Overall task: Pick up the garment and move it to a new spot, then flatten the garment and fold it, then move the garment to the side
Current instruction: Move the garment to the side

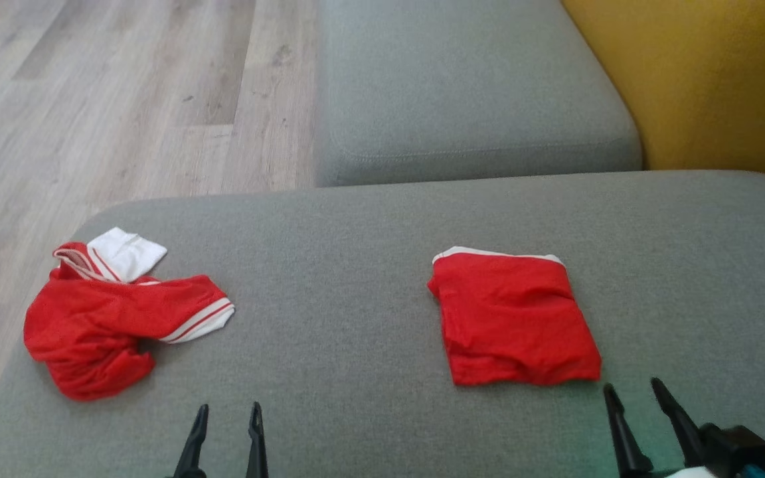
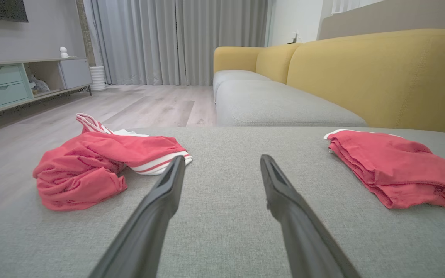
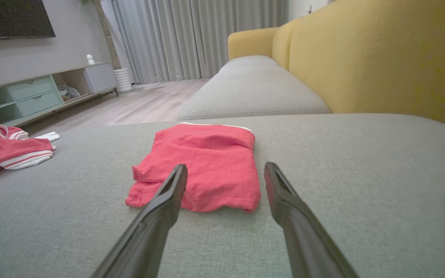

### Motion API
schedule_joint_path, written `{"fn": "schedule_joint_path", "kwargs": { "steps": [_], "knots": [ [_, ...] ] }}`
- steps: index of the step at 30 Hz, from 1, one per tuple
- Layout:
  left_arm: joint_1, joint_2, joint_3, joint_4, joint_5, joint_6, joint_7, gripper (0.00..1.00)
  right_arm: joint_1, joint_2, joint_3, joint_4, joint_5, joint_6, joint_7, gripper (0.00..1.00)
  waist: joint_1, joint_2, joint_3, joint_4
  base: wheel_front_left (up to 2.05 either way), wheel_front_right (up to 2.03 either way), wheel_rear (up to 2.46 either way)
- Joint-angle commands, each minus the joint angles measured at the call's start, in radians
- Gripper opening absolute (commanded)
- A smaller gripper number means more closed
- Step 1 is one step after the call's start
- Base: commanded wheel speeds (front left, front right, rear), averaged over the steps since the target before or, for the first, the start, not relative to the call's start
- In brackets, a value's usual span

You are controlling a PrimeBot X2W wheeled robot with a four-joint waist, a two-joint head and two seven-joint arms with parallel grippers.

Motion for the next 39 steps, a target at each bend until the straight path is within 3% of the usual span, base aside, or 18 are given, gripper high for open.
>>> {"fn": "schedule_joint_path", "kwargs": {
  "steps": [1,8,14,21,31,32,35,39],
  "knots": [
    [-0.038,-0.003,0.02,-0.024,-0.001,-0.009,-0.005,1.0,-0.04,0.0,0.005,-0.011,0.018,0.007,-0.014,1.0,0.0,0.0,0.01,0.004,0.0,0.0,0.0],
    [-0.058,-0.004,-0.002,-0.029,0.002,-0.018,-0.005,1.0,-0.153,-0.004,-0.03,0.121,0.108,0.007,-0.013,1.0,0.0,0.0,0.079,0.027,0.0,0.0,0.0],
    [-0.09,-0.004,-0.028,-0.032,0.003,-0.013,-0.005,1.0,-0.332,-0.052,0.01,0.274,0.213,0.007,0.058,1.0,0.0,0.0,0.15,0.042,0.0,0.0,0.0],
    [-0.136,-0.004,-0.048,-0.017,0.005,-0.014,-0.005,1.0,-0.508,-0.111,0.131,0.414,0.357,0.007,0.191,1.0,0.0,0.0,0.215,0.057,0.0,0.0,0.0],
    [-0.214,-0.004,-0.075,-0.008,0.003,-0.014,-0.005,1.0,-0.658,-0.168,0.296,0.526,0.498,0.007,0.253,1.0,0.0,0.0,0.294,0.086,0.0,0.0,0.0],
    [-0.221,-0.004,-0.076,-0.01,0.0,-0.012,-0.005,1.0,-0.672,-0.171,0.311,0.541,0.509,0.007,0.262,0.96,0.0,0.0,0.301,0.087,0.0,0.0,0.0],
    [-0.236,-0.004,-0.082,-0.017,-0.016,-0.006,-0.005,1.0,-0.696,-0.169,0.359,0.589,0.541,0.007,0.306,0.0,0.0,0.0,0.316,0.09,0.0,0.0,0.0],
    [-0.24,-0.004,-0.085,-0.026,-0.03,0.006,-0.005,1.0,-0.722,-0.198,0.405,0.615,0.555,0.007,0.28,0.0,0.0,0.0,0.324,0.079,0.0,0.0,0.0]
  ]
}}
